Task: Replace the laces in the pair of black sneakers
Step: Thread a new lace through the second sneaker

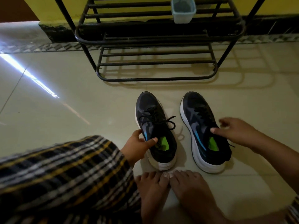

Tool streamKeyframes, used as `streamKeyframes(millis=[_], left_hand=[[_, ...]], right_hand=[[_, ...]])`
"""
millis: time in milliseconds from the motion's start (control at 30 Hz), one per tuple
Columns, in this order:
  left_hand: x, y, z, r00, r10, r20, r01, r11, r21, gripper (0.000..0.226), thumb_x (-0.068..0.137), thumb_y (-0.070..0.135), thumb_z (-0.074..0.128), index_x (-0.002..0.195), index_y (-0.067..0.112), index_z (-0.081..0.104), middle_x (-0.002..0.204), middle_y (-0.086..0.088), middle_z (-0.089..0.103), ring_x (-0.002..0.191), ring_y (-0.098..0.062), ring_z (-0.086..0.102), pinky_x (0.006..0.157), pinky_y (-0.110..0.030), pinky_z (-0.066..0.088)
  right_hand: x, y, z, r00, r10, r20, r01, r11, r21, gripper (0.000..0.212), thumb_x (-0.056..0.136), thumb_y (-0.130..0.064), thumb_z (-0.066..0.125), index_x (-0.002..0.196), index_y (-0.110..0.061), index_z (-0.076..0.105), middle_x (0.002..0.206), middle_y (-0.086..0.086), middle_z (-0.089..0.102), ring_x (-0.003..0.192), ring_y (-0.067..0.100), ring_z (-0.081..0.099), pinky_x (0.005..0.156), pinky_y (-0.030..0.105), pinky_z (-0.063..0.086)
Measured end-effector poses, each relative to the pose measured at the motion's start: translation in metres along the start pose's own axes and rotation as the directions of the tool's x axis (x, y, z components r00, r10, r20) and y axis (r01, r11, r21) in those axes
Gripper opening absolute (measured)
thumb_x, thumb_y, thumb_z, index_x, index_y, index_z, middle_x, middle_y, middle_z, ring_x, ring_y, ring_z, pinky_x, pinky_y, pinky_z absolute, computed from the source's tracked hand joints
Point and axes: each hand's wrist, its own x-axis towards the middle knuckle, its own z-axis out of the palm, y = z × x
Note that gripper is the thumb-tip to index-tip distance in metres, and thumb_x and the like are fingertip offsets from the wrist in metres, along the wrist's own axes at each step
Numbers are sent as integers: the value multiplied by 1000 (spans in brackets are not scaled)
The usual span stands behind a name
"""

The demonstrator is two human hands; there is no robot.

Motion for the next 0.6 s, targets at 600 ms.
streamKeyframes(millis=[600], left_hand=[[8,8,24,986,120,113,-120,993,-5,67,86,8,64,144,26,35,105,-1,67,82,-3,61,55,-14,49]], right_hand=[[-9,23,27,957,20,289,-221,697,682,16,86,-9,62,102,-8,63,97,12,70,90,27,64,85,43,49]])
